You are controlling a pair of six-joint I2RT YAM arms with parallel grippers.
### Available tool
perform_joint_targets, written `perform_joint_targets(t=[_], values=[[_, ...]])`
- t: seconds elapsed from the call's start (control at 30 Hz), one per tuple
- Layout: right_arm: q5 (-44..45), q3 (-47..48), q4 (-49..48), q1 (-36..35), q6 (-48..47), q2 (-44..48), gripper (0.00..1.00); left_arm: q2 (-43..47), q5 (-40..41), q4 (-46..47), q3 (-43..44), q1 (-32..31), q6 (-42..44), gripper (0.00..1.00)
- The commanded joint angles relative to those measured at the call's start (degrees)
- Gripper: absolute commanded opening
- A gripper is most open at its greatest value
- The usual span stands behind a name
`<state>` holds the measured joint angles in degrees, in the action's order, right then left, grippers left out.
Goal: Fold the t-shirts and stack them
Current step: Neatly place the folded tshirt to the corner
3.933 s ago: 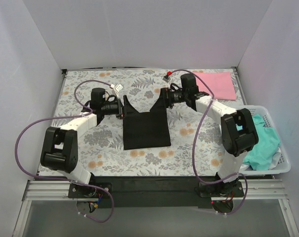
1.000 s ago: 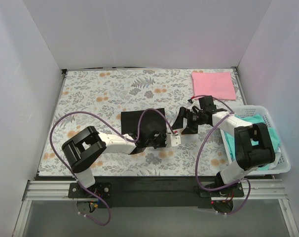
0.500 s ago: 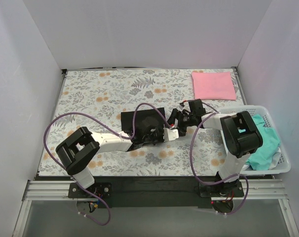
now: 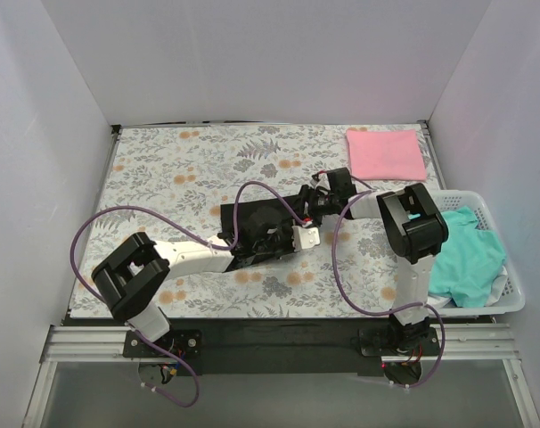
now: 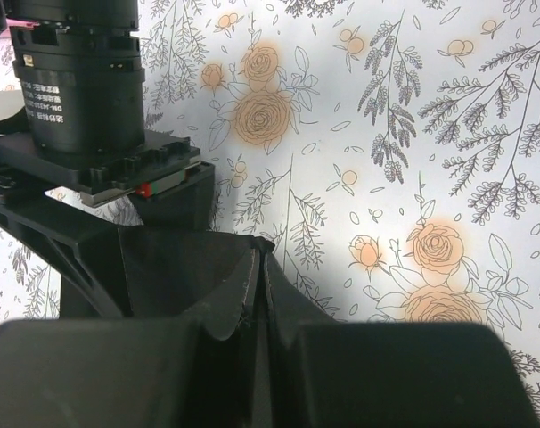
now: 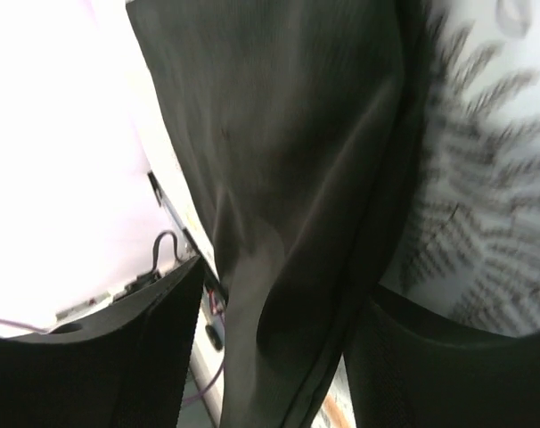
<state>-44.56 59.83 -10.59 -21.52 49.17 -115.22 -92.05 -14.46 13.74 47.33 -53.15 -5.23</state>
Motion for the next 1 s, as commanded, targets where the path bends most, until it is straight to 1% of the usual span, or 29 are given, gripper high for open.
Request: perform_joint_targets(t=[0.0,0.07,0.1,0.13,0.17,0.2,0.3,0.33,0.37,0.4,0.43,0.47,0.5,0.53,0.57,0.6,0.63,0.67,0.7,0.73,0.77,0.8,0.9,0.93,0.97], values=[[9.7,2.1,-1.0,-0.3,-0.7,-2.6,0.63,2.8,-1.1,1.0,0.7,0.4,-0.3,0.0],[11.1,2.9,-1.3,-0.6,-0.8,-2.9,0.56,2.6,-1.0,1.3,0.7,0.6,-0.5,0.0],[12.2,3.7,-1.4,-1.0,-0.9,-2.9,0.55,2.5,-1.0,1.6,0.6,0.7,-0.6,0.0],[12.9,4.0,-1.3,-1.2,-1.2,-2.9,0.51,2.4,-1.0,1.6,0.7,0.8,-0.7,0.0],[14.1,4.2,-1.2,-1.3,-1.4,-2.9,0.5,2.4,-1.0,1.6,0.7,1.1,-0.8,0.0],[14.5,5.0,-1.2,-1.5,-1.9,-2.9,0.47,2.5,-1.1,1.2,0.7,1.4,-1.0,0.0],[15.6,6.3,-0.9,-1.5,-4.0,-2.9,0.16,2.9,-1.1,-1.1,1.4,2.0,-2.0,0.01],[15.8,7.6,0.4,-1.5,-5.1,-2.8,0.02,3.3,-0.8,-1.6,1.7,2.1,-2.4,0.09],[16.4,8.6,1.9,-1.6,-6.4,-2.6,0.01,3.6,-0.5,-2.2,2.0,2.1,-3.5,0.27],[18.1,10.0,3.6,-1.7,-9.9,-2.4,0.01,4.1,-0.3,-3.7,2.7,2.4,-4.2,0.34],[18.7,12.9,7.4,-1.7,-12.0,-2.3,0.01,4.6,0.2,-4.4,2.9,2.6,-5.1,0.4],[19.7,14.9,9.3,-1.7,-14.1,-2.4,0.01,6.2,0.4,-5.1,3.1,2.9,-7.6,0.51],[21.6,16.9,12.2,-1.7,-19.2,-2.5,0.01,6.9,0.5,-7.0,3.2,3.6,-8.7,0.54],[23.0,19.0,14.6,-1.7,-21.7,-2.6,0.01,7.6,0.7,-8.2,3.6,3.7,-10.0,0.55],[24.6,23.5,19.0,-1.5,-24.7,-3.0,0.01,9.2,0.7,-9.5,3.6,3.9,-11.1,0.6],[27.3,25.6,20.9,-1.2,-29.2,-3.3,0.01,10.0,0.9,-12.0,3.6,4.3,-13.4,0.61],[28.6,28.1,22.5,-1.1,-31.6,-3.7,0.01,10.9,1.3,-13.0,3.3,4.4,-14.4,0.61],[29.5,32.6,26.1,-0.8,-33.8,-4.7,0.01,11.6,1.5,-13.5,3.0,4.5,-15.1,0.63],[31.0,35.2,27.6,-0.3,-35.6,-5.4,0.01,13.1,1.8,-16.0,2.6,4.5,-16.5,0.69],[32.1,37.5,29.3,0.1,-39.4,-6.2,0.01,13.7,2.1,-16.7,1.9,4.5,-17.1,0.74],[32.9,39.6,30.4,0.4,-41.0,-7.9,0.01,14.4,2.8,-17.3,1.5,4.5,-17.8,0.74],[35.1,44.2,32.6,1.0,-42.7,-8.7,0.01,15.6,3.1,-18.1,1.0,4.5,-18.7,0.74],[39.4,51.1,34.7,2.5,-48.3,-11.7,0.01,17.2,4.3,-18.7,-0.4,4.5,-20.0,0.75],[40.3,52.7,35.0,3.0,-49.0,-12.2,0.01,17.4,4.5,-18.9,-0.7,4.5,-20.5,0.75],[42.0,54.0,35.4,3.9,-51.7,-13.3,0.01,17.5,4.9,-19.2,-1.0,4.5,-20.9,0.76]])
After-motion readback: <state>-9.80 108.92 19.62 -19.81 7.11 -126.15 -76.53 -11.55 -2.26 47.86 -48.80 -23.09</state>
